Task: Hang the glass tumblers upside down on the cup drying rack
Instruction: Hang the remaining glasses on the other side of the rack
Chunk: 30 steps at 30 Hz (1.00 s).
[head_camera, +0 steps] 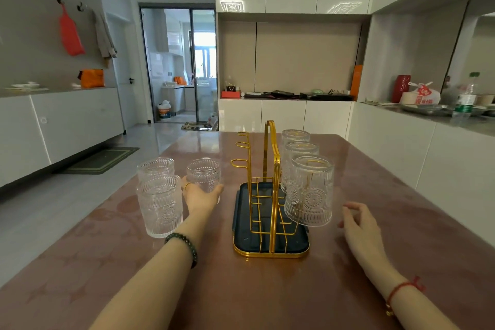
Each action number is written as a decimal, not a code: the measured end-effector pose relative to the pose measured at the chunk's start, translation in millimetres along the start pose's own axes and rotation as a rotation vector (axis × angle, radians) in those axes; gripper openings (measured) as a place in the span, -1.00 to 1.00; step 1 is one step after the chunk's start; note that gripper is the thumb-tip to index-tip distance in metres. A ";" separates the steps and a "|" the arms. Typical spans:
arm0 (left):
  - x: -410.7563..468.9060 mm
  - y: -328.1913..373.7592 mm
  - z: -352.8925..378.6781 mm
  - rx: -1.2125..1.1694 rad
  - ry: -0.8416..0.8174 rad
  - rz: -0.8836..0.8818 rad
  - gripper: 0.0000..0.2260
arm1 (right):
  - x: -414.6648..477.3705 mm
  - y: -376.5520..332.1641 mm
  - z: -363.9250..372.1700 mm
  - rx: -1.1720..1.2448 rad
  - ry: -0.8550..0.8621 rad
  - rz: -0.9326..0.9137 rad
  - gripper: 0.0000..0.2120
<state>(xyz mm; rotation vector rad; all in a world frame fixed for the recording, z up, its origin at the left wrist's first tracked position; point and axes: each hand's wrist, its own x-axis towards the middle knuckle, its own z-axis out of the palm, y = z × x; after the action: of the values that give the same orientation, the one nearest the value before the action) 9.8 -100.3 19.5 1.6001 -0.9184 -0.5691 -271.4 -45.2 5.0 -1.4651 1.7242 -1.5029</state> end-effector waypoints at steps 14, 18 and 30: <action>-6.9 60.1 -3.2 -0.250 -0.035 0.040 -0.15 | -2.2 -2.5 0.4 0.027 -0.001 0.011 -0.76; 3.2 90.6 -10.4 -0.257 -0.035 0.074 -0.16 | -3.3 -2.9 0.0 0.020 -0.008 0.013 -0.76; 25.3 166.2 -40.6 1.349 -0.026 0.965 -0.27 | -2.7 -3.1 1.2 0.027 -0.048 0.016 -0.77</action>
<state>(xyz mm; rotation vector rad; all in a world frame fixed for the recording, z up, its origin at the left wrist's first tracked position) 13.1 -104.6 192.4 1.8925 -2.1255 0.9213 -268.1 -42.9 6.6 -1.4589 1.6770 -1.4657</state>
